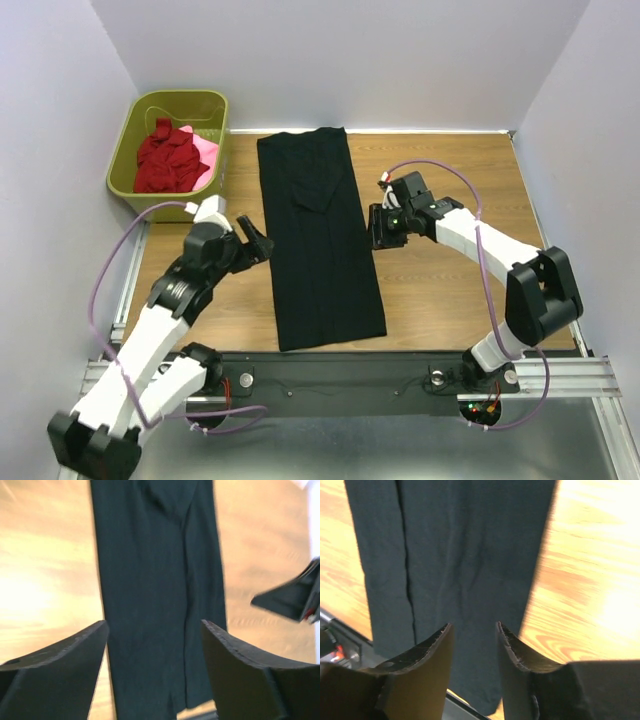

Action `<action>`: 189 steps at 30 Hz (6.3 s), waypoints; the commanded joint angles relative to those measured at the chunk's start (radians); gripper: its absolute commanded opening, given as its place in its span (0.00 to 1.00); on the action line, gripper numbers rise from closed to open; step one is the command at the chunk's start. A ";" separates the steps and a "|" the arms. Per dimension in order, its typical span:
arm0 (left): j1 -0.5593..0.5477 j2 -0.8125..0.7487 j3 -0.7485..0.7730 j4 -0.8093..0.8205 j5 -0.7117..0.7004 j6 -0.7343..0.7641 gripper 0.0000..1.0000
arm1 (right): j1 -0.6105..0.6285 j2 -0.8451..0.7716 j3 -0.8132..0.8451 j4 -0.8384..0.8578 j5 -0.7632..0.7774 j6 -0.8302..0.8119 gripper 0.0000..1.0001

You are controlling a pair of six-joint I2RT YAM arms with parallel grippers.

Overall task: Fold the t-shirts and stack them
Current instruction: Fold the tshirt

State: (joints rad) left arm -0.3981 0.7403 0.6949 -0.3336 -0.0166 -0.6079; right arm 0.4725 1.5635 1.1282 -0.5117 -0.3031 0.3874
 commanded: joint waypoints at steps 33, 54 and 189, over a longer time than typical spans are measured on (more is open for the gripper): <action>-0.012 1.102 0.509 0.226 0.081 0.148 0.64 | -0.092 0.429 0.216 0.130 -0.004 0.001 0.32; -0.406 0.418 0.103 -0.346 -0.043 -0.184 0.68 | -0.089 -0.129 -0.198 -0.070 0.157 0.013 0.75; 0.028 0.818 0.370 0.085 -0.155 0.207 0.00 | 0.020 0.468 0.702 -0.235 0.538 -0.199 0.01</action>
State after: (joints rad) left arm -0.3843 1.5425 1.0134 -0.2783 -0.1093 -0.4629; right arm 0.5270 2.0346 1.7855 -0.7910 0.1688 0.2138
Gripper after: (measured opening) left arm 0.141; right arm 0.040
